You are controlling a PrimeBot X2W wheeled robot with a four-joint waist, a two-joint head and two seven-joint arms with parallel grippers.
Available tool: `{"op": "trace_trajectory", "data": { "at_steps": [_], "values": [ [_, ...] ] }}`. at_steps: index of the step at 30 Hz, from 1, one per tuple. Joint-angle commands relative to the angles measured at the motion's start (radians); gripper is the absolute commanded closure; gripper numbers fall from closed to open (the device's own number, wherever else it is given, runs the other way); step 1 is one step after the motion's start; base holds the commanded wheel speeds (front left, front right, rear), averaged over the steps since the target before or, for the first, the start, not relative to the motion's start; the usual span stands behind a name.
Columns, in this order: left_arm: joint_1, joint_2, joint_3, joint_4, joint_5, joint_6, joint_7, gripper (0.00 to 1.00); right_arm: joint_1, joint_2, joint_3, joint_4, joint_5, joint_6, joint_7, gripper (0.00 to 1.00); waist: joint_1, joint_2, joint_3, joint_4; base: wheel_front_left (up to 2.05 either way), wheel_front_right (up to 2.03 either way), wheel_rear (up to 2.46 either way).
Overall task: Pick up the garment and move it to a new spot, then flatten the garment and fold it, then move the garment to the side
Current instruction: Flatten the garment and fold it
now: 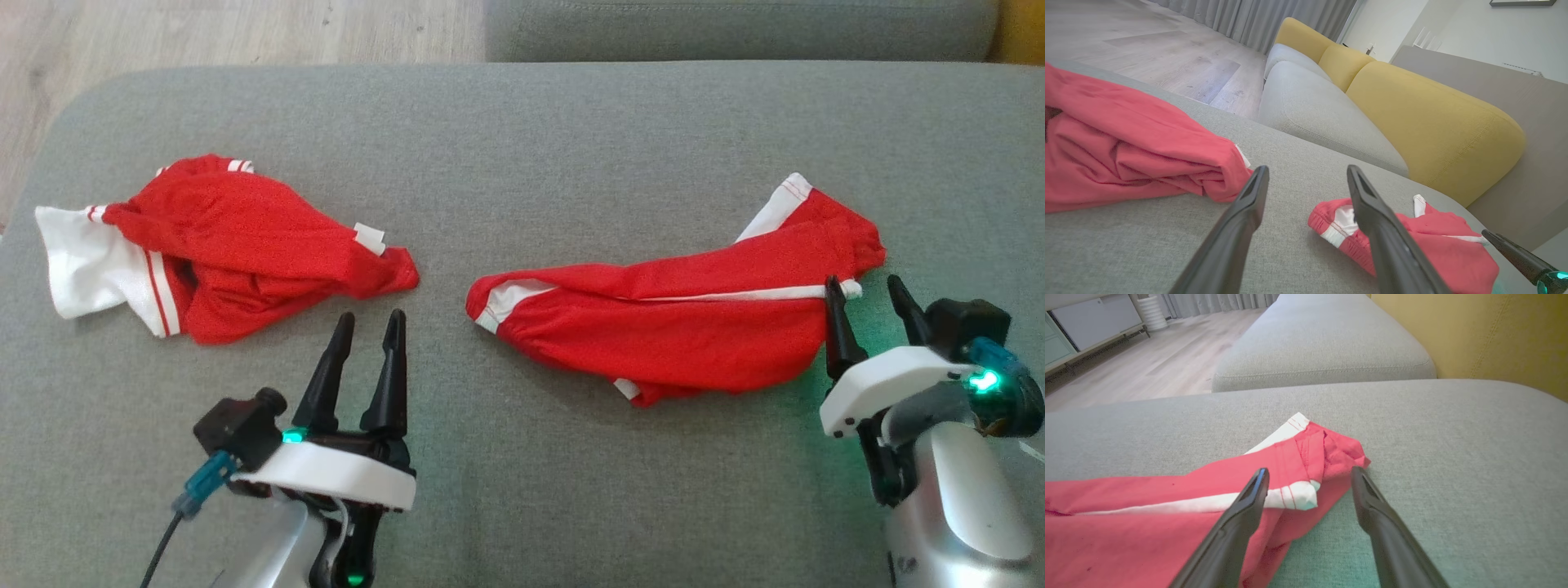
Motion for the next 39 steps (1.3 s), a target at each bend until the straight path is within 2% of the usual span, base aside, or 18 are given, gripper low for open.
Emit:
{"op": "trace_trajectory", "data": {
  "at_steps": [1,18,39],
  "values": [
    [-0.045,0.001,0.043,-0.016,0.013,-0.012,-0.009,0.00,-0.050,-0.003,0.023,-0.001,-0.018,-0.001,-0.011,0.00,-0.0001,-0.0001,0.007,0.004,0.00,0.00,0.00],
    [-0.062,-0.031,0.057,0.022,0.041,-0.042,-0.009,0.00,-0.104,-0.003,0.059,0.127,-0.055,-0.001,-0.061,0.00,-0.0001,-0.0001,0.023,0.000,0.00,0.00,0.00],
    [-0.058,-0.047,0.069,0.044,0.051,-0.057,-0.010,0.00,-0.099,-0.003,0.099,0.155,0.016,-0.001,-0.020,0.00,-0.0001,-0.0001,0.013,-0.007,0.00,0.00,0.00]
  ]
}}
